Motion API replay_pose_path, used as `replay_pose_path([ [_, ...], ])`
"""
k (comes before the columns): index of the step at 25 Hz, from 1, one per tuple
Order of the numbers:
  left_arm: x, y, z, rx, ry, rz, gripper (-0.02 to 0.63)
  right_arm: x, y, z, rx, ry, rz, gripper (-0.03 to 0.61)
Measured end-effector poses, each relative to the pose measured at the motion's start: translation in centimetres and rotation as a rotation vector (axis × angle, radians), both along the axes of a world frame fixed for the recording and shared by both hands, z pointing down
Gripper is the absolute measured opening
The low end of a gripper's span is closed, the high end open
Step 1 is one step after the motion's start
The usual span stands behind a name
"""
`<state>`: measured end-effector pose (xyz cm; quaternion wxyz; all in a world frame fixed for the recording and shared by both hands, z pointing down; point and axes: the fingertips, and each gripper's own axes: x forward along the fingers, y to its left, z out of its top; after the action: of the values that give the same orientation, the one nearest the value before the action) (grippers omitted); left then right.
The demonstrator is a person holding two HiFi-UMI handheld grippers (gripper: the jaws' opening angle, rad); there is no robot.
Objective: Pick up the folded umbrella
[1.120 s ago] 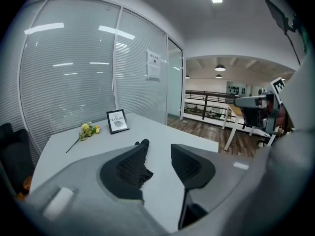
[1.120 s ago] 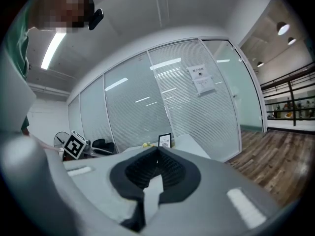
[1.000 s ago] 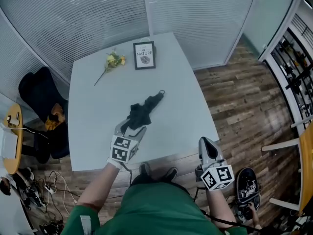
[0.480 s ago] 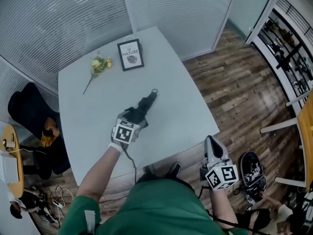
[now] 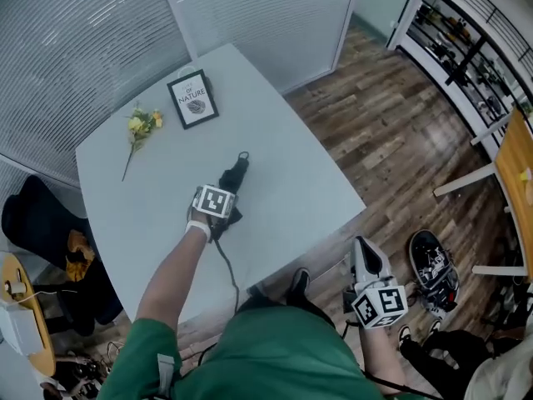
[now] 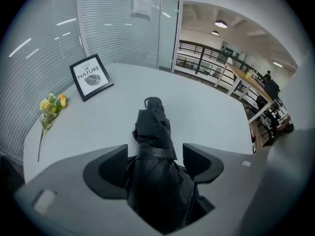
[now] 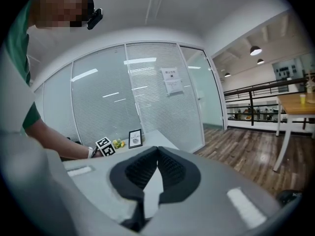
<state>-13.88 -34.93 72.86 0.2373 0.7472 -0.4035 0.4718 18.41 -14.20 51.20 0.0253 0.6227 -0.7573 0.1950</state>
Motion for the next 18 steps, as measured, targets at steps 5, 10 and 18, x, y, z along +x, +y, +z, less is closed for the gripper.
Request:
replay_pose_path([
  [5, 0.2, 0.0, 4.3, -0.130, -0.012, -0.006, 0.345, 0.9, 1.4, 0.0, -0.004, 0.001, 0.052, 0.005],
  [10, 0.4, 0.3, 6.2, -0.177, -0.040, 0.037, 0.345, 2.2, 2.7, 0.4, -0.016, 0.009, 0.095, 0.004],
  [18, 0.8, 2.2, 4.9, -0.200, 0.139, -0.022, 0.301, 2.2, 3.3, 1.1, -0.030, 0.013, 0.077, 0.003],
])
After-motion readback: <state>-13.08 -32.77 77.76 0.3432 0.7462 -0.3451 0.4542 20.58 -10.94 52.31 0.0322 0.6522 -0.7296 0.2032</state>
